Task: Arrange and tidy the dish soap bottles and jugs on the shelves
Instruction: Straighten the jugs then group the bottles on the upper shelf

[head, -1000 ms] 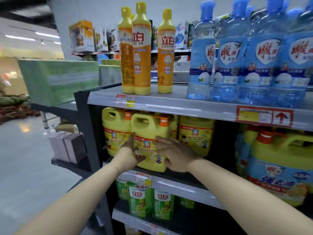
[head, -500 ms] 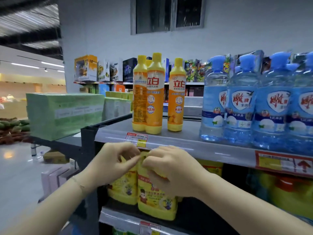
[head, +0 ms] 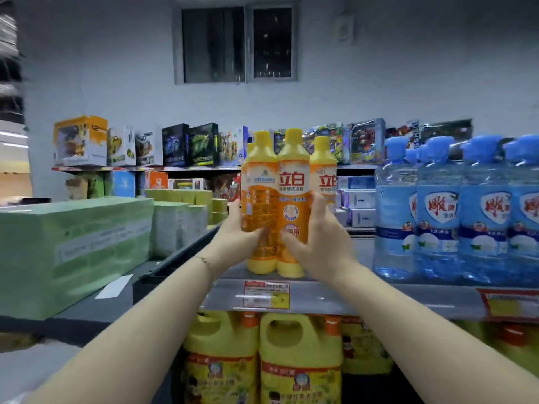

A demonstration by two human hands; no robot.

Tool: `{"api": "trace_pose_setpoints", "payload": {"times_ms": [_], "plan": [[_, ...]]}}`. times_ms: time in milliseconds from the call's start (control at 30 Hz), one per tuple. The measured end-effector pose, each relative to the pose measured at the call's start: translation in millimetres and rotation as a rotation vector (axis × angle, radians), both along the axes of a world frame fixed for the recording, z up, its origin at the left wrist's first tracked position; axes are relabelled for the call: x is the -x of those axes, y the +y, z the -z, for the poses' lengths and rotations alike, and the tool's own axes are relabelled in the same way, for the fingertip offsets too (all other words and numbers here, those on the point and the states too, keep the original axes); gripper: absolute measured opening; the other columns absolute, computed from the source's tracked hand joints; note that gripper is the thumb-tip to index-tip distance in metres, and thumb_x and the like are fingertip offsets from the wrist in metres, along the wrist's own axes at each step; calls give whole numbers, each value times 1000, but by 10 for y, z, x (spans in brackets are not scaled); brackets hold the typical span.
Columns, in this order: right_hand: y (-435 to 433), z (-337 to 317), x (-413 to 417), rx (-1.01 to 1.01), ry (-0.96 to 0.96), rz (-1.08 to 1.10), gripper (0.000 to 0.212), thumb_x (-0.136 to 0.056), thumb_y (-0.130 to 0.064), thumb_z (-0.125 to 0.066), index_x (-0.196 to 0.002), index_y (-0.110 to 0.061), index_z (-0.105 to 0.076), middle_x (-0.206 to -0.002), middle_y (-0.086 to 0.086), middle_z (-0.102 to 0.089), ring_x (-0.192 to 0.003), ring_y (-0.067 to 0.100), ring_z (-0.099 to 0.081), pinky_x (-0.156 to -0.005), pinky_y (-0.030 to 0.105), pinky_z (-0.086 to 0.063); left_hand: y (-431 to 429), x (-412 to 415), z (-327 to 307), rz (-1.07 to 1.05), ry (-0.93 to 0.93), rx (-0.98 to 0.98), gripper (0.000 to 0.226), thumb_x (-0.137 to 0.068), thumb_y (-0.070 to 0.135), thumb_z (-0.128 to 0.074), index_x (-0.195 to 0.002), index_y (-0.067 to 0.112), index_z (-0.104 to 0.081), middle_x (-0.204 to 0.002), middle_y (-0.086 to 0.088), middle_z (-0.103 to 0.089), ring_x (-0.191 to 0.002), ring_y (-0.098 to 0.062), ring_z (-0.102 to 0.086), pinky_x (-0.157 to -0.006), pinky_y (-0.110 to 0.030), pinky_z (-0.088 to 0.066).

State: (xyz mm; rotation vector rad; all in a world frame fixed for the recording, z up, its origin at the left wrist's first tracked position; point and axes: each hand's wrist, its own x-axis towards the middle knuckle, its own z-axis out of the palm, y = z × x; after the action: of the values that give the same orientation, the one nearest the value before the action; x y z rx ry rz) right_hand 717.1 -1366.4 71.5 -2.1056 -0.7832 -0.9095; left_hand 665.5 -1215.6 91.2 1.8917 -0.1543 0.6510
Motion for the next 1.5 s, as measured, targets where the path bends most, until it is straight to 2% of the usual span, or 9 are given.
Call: {"api": "trace_pose_setpoints", "payload": {"times_ms": [100,167,267,500,733,900,1167,1367,1500], "plan": [[104,125,-25,-59,46,-25,81,-86,-45,-59,-144,-22,-8,-123,-2,-54,-101,20,-60,-82,37,-51,78,-156,157,98,-38,112,42,-88,18,-66,-125,22,-47,-107,6,-65,-94,-9,-65,-75,-23,-58],[145,186,-48,-83,27,-24,86,-81,-54,-57,-144,-26,-4,-127,0,-55,-102,23,-62,-80,44,-55,124,-216,234,40,-78,75,31,-85,26,-69,-113,25,-56,-106,5,-69,-95,-14,-68,-81,-34,-58],[162,211,-75,-69,6,-16,91,-79,-54,-61,-143,-29,-1,-128,3,-55,-101,24,-63,-76,47,-57,124,-228,295,-24,-155,30,24,-83,32,-71,-99,34,-53,-102,10,-68,-91,-8,-67,-76,-28,-58],[159,253,-109,-114,15,-37,90,-81,-45,-67,-144,-28,-4,-125,0,-55,-99,17,-62,-78,41,-58,108,-192,332,26,-179,115,22,-93,25,-59,-111,25,-47,-108,9,-64,-96,-6,-64,-76,-25,-55],[152,234,-90,-140,10,-52,89,-80,-43,-69,-144,-24,-10,-121,0,-57,-93,12,-61,-75,31,-57,142,-201,358,-104,-239,33,46,-81,30,-74,-115,22,-43,-102,12,-57,-90,0,-59,-66,-14,-51],[145,230,-78,-141,33,-58,87,-80,-42,-70,-142,-23,-13,-114,-5,-56,-91,12,-62,-76,35,-58,169,-277,377,-95,-215,92,32,-87,31,-65,-116,23,-51,-113,0,-58,-103,-16,-60,-84,-37,-56],[146,248,-79,-134,32,-54,85,-80,-43,-69,-141,-26,-12,-122,-1,-57,-96,16,-63,-79,39,-58,121,-232,392,-198,-272,91,46,-81,36,-72,-113,19,-45,-111,3,-59,-97,-10,-60,-71,-21,-53],[156,264,-101,-127,19,-47,84,-81,-45,-68,-141,-30,-11,-123,-1,-58,-97,15,-64,-79,39,-58,151,-240,365,-178,-289,118,29,-97,35,-50,-123,22,-48,-113,0,-54,-100,-13,-58,-85,-35,-54],[145,261,-107,-119,13,-47,85,-80,-44,-69,-141,-27,-11,-123,1,-57,-97,17,-64,-79,39,-58,169,-264,380,-243,-286,46,34,-87,48,-60,-111,26,-48,-112,0,-51,-95,-11,-57,-79,-33,-56]]}}
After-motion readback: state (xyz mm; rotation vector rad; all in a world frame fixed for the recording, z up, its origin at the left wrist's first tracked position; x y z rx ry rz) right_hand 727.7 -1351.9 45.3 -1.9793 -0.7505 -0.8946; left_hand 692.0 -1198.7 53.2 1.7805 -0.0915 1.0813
